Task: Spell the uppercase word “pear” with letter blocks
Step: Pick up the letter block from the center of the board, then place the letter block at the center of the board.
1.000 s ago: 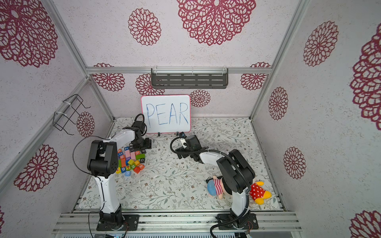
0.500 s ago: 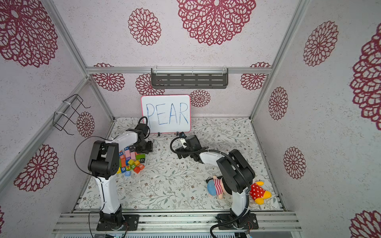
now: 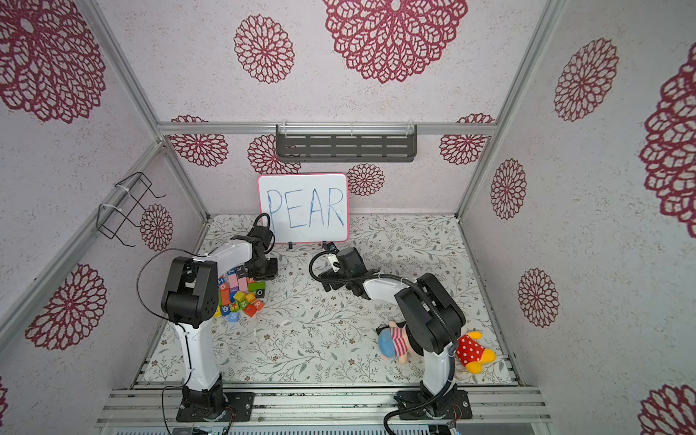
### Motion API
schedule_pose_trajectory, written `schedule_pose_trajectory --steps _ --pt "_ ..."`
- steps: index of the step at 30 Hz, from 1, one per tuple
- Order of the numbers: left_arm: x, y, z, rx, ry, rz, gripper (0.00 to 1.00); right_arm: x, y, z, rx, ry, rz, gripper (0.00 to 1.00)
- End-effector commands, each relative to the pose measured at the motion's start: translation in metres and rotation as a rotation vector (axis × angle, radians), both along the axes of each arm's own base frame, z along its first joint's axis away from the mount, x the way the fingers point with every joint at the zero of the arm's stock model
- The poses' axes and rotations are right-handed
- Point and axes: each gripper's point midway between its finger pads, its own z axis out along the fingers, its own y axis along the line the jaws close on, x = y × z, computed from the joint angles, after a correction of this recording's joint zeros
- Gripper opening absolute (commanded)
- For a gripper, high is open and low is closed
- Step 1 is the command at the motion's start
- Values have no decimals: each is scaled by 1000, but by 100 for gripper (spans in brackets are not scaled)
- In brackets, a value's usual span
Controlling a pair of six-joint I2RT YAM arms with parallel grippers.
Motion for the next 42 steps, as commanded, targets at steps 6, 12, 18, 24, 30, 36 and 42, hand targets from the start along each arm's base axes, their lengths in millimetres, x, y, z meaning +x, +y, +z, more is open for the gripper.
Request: schedule_pose_trajectory --steps 6,12,18,24,30,36,42 --pt "25 -34 17 -37 -59 7 31 1 1 18 51 -36 -42 99" --pt "46 -61 20 -30 -93 -17 31 3 1 20 76 -45 -70 99" --pt "66 -69 18 -24 -108 -14 29 3 1 19 82 -45 -74 99" --pt "77 -73 11 -17 -107 -19 29 3 0 17 85 -42 -80 99" --pt "81 -72 6 3 -97 -33 29 2 2 14 88 -32 -76 99" --pt "76 -67 4 25 -85 -37 30 2 1 12 91 -30 -77 99" --pt "69 -65 -3 24 -72 -39 31 1 0 10 86 -26 -80 99"
